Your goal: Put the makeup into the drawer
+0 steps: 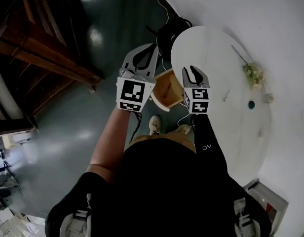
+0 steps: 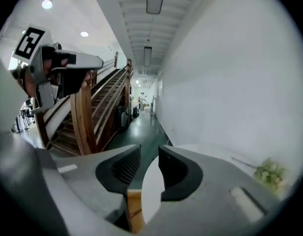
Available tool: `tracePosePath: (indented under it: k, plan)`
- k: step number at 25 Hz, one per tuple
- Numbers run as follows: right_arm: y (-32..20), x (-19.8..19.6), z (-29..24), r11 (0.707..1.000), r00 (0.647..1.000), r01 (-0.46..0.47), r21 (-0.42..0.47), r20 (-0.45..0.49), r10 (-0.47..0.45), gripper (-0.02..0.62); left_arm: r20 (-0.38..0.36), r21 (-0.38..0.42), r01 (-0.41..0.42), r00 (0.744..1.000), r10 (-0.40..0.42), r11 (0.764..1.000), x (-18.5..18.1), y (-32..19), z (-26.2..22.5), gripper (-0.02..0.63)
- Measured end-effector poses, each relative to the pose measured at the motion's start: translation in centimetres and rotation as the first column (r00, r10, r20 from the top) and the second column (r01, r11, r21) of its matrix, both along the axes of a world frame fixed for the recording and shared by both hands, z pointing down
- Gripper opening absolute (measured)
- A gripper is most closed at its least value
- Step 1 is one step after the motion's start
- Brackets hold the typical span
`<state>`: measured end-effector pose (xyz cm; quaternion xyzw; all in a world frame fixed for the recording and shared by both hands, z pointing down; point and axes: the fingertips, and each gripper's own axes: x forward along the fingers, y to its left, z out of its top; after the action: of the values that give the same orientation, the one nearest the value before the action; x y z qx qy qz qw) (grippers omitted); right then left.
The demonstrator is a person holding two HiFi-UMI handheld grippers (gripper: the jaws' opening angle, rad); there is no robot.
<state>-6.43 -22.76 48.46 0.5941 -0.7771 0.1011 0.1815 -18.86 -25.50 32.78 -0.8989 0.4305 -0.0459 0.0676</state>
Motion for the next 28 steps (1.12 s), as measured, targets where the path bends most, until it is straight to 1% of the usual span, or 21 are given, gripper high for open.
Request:
tracePosePath:
  k: [2,4,5,7,11,14,17,22,26,28]
  plan:
    - [-0.3,1.4,-3.9,0.994,0.999,-0.025,0.107,-0.029,0.028,0.107,0.0,0.008,-0.013,1.0,0.013,1.0,0.9,-0.1,-0.5,0.008]
    - [-0.2,3.1,-7.0,0.978,0.997,-0.05,0.203,-0.049,0.061,0.107,0.001,0.015,-0.03,1.0,0.03,0.999,1.9,-0.1,-0.8,0.007]
    - [0.0,3.7,-8.1,0.971,0.996,-0.059,0.233,-0.053,0.073,0.107,0.002,0.017,-0.044,0.999,0.043,0.999,2.6,-0.1,-0.9,0.008]
    - [0.5,4.7,-9.5,0.961,0.994,-0.079,0.264,-0.058,0.098,0.107,0.008,0.019,-0.08,0.997,0.08,0.997,4.3,0.3,-1.0,0.007]
    - [1.8,7.7,-10.7,0.947,0.985,-0.142,0.289,-0.055,0.165,0.107,0.009,0.025,-0.16,0.987,0.16,0.987,8.2,1.1,-1.3,0.008]
    - [3.3,11.1,-10.8,0.937,0.974,-0.196,0.291,-0.049,0.219,0.107,0.001,0.018,-0.218,0.976,0.218,0.976,11.7,1.9,-1.2,0.008]
    - [4.9,14.8,-10.8,0.925,0.961,-0.251,0.284,-0.041,0.274,0.107,-0.012,0.012,-0.276,0.961,0.276,0.961,16.0,3.1,-1.4,0.008]
    - [7.5,20.3,-11.2,0.9,0.94,-0.324,0.293,-0.011,0.342,0.107,-0.009,0.018,-0.359,0.933,0.359,0.933,22.4,5.0,-1.6,0.007]
    - [9.3,24.3,-11.0,0.88,0.922,-0.37,0.296,0.003,0.387,0.107,-0.008,0.013,-0.419,0.908,0.419,0.908,26.4,6.7,-1.1,0.006]
    - [10.2,25.8,-10.7,0.877,0.918,-0.381,0.293,0.009,0.396,0.107,0.0,0.006,-0.431,0.902,0.431,0.902,27.8,7.5,-0.5,0.006]
